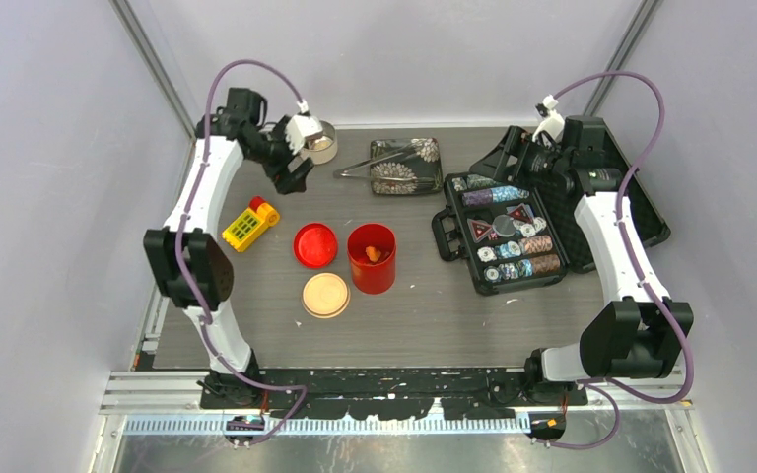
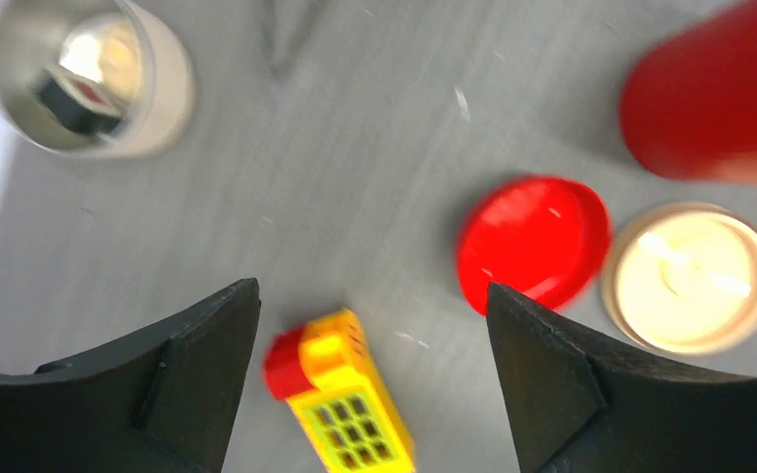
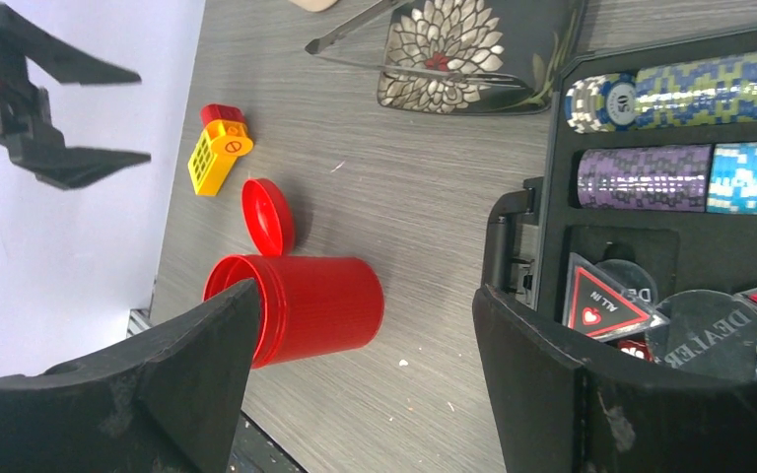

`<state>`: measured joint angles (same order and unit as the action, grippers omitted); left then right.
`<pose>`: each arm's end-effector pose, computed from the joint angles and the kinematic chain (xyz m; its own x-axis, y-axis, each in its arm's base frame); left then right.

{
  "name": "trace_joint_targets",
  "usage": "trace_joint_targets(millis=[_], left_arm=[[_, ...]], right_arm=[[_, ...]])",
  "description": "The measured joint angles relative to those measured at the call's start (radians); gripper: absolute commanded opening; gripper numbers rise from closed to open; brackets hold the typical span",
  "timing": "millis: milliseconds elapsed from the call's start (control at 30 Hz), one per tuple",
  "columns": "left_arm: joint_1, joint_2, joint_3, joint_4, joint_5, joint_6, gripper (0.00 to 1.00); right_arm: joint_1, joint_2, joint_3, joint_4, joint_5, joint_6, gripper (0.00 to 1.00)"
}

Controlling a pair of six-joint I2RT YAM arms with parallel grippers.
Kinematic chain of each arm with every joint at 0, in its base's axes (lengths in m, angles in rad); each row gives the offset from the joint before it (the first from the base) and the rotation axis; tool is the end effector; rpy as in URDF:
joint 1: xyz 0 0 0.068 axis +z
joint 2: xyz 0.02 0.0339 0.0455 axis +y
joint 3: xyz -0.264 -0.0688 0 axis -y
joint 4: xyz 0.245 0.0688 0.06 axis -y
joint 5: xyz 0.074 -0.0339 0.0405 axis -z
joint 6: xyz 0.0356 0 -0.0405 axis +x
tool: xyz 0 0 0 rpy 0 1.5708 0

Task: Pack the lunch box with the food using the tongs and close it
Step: Place the clamp on the plate, then pick up the box lid from the center of the board.

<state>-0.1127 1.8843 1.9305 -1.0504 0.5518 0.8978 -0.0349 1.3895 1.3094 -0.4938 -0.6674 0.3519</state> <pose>0.3947 -0.0635 0.3479 -0.2291 0.6961 -0.6804 0.8896 0.4335 0.1440 0.3076 0.0113 0.3580 -0.6789 0.2946 -0.6725 -0.2749 0.7473 0.6049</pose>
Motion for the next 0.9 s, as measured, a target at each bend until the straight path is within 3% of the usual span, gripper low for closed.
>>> trace_joint_targets(millis=[300, 533, 900], left_arm=[[0.034, -0.192, -0.428, -0.004, 0.016, -0.034, 0.70], [0.033, -0.155, -0.460, 0.098, 0.008, -0.100, 0.63], [0.020, 0.025, -0.437, 0.180, -0.010, -0.129, 0.54]], right_arm=[[0.079, 0.056, 0.064, 0.000, -0.008, -0.005, 0.84], [0.129, 0.084, 0.096, 0.000, -0.013, -0.010, 0.83], [0.133, 0.079, 0.097, 0.000, -0.006, -0.009, 0.84]])
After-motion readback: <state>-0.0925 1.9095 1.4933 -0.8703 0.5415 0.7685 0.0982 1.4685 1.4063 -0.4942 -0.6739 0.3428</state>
